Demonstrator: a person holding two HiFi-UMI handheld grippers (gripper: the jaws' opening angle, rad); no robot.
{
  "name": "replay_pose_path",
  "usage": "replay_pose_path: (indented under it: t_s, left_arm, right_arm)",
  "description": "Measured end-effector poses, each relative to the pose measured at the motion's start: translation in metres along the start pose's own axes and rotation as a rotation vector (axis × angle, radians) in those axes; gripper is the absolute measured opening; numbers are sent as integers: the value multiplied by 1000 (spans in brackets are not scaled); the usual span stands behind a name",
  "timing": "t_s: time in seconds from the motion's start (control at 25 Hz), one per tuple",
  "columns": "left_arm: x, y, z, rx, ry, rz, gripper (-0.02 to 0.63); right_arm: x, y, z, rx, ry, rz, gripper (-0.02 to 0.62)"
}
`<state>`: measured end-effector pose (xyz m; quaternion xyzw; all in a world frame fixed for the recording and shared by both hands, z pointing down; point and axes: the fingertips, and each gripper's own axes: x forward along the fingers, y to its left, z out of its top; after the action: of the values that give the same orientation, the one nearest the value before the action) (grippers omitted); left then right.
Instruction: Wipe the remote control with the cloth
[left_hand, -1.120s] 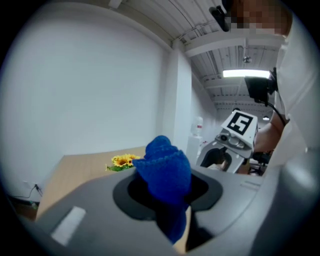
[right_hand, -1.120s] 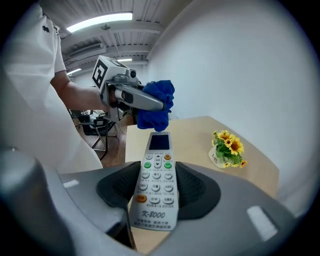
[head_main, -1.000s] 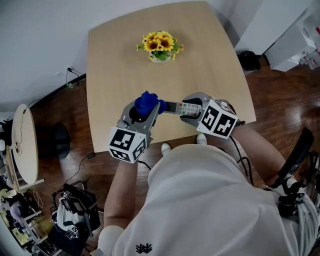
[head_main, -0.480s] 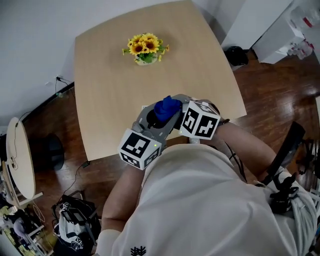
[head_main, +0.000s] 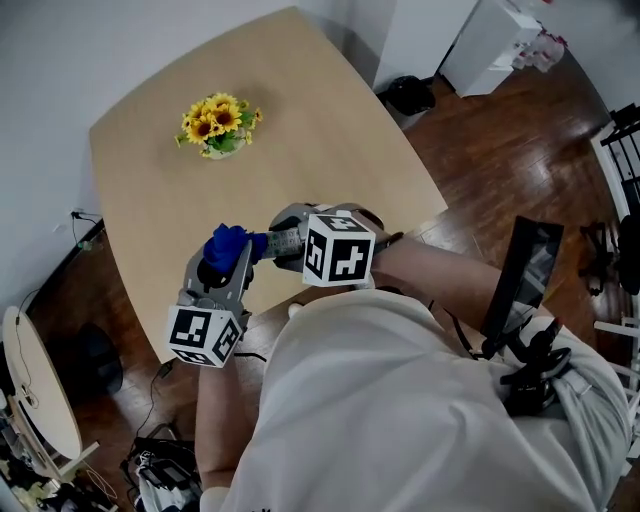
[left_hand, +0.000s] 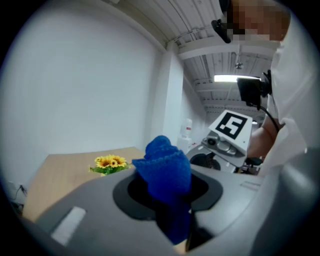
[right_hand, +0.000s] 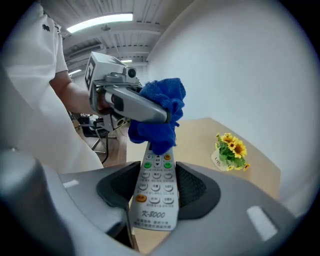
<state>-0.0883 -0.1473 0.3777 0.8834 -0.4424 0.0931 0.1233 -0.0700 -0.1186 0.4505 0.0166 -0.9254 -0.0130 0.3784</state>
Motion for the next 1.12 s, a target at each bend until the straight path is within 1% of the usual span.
replay_pose_path:
  t_s: [0.12,0.2,0.28,0.36,0.44,0.48,0.6,0.68,0.8,0.84,0.92,1.04,1.12]
  left_arm:
    - [-23,30,-12,-2,-10,50,144]
    - [-29,41,-13,-7,-11,75,144]
    - [-31,42,-7,-15,-14,95,144]
    - [-32,33,5,-18,-29,101,144]
    - [-30,17,18,-18,-44,82,144]
    - [-27,5,23,-19,-53,57,144]
    - [-12,-31,29,-30,-67,-58,144]
    - [-2,-48,28,-36,-73,-128,144]
    - [12,-63,21,-52,-72,-198,144]
    - [16,-64,18,-59,-69,-212,144]
    - [17,-60,15,-73,-50,-206,144]
    - [11,-51,8,-42,-19,-168,144]
    - [6,-46,1,-26,-16,-153,144]
  right_arm:
    - [10,4,3,3,5,-8,218]
    - [9,3,2,7,6,-14,218]
    - [2,1,-1,9,5,-19,218]
    - [-6,2,-3,7,2,-19,218]
    - [-12,4,-2,1,-5,-15,218]
    - [-14,5,-2,0,-7,-14,218]
    - [-15,6,-5,6,1,-23,218]
    - [-7,6,-2,6,4,-23,218]
    - [7,6,6,-3,0,-14,218]
    - [10,6,8,-6,2,-12,218]
    - [19,6,13,-13,1,-5,218]
    - [20,10,15,-13,-1,2,218]
    - [15,13,13,-9,1,-1,218]
